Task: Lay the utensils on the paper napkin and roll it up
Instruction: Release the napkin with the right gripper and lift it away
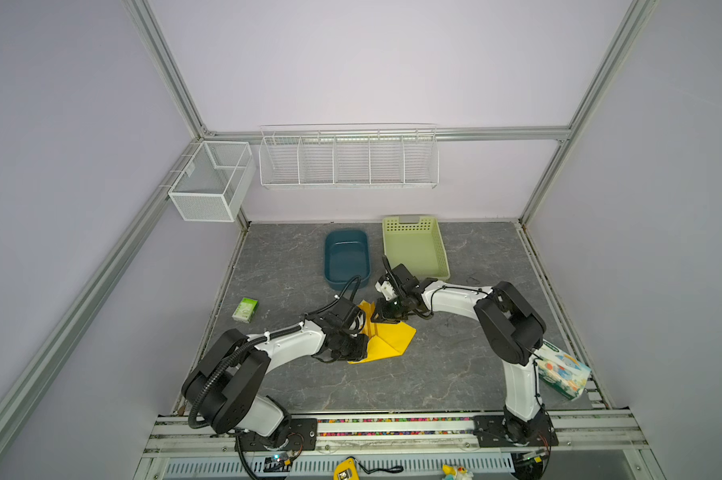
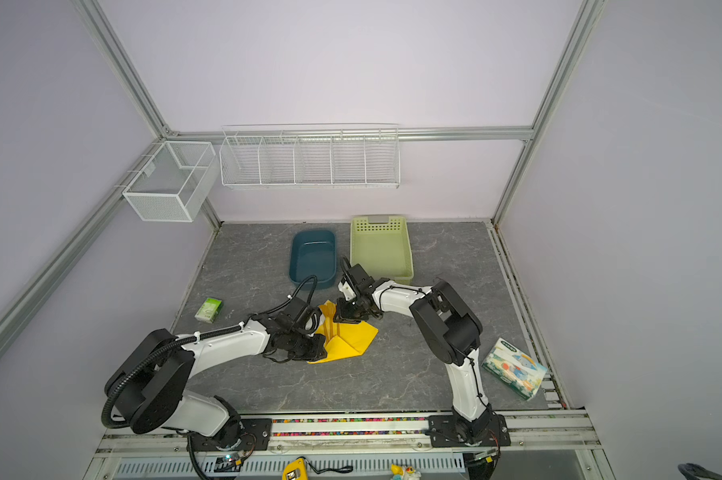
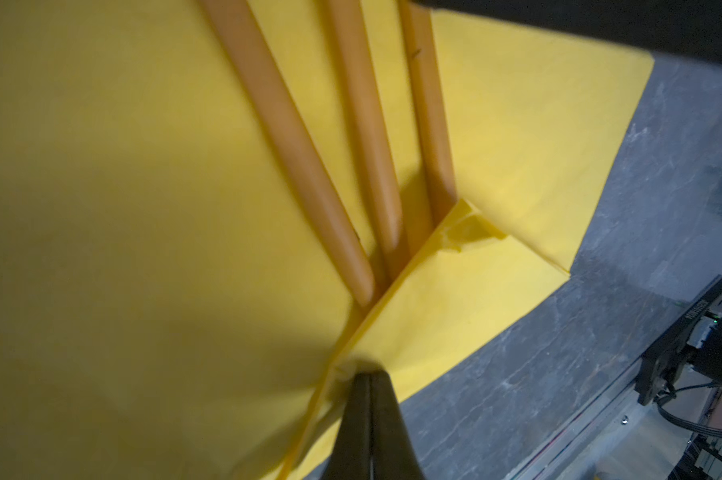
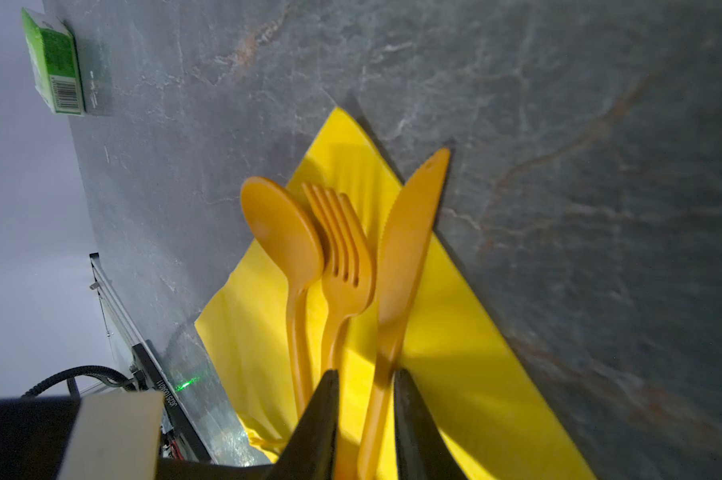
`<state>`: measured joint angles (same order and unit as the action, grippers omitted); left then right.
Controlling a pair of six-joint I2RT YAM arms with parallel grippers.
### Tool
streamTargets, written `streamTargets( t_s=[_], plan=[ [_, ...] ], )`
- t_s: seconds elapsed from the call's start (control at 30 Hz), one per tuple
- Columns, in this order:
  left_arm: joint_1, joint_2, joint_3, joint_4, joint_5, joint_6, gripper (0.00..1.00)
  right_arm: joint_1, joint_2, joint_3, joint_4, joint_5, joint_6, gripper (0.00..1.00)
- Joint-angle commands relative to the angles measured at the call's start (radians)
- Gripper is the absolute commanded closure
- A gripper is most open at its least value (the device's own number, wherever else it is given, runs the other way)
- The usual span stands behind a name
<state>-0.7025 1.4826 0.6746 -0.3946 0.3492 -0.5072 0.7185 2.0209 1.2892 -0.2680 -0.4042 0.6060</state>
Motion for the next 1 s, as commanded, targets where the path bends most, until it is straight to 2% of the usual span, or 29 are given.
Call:
streamTargets(
  t_s=[0.0,0.23,0.53,0.73,0.97],
  plan=[
    [-0.003,-0.014,0.007,-0.059,-0.037,0.01,1.0,-0.007,-0.108,-0.024,-0.025,0.007,-0.001,0.73],
    [-0.003,-0.025,0.049,-0.042,0.009,-0.009,1.0,-0.008,-0.239,-0.148,-0.065,0.008,-0.006,0.75],
    [-0.003,0.0,0.112,-0.018,0.06,-0.031,1.0,-0.029,-0.373,-0.255,-0.159,0.073,-0.024,0.75],
    [-0.003,0.054,0.151,-0.002,0.061,-0.028,1.0,-0.086,-0.422,-0.322,-0.184,0.088,-0.04,0.74],
    [-0.003,0.1,0.174,-0.007,0.032,-0.012,1.0,-0.138,-0.404,-0.348,-0.177,0.076,-0.056,0.68]
  ],
)
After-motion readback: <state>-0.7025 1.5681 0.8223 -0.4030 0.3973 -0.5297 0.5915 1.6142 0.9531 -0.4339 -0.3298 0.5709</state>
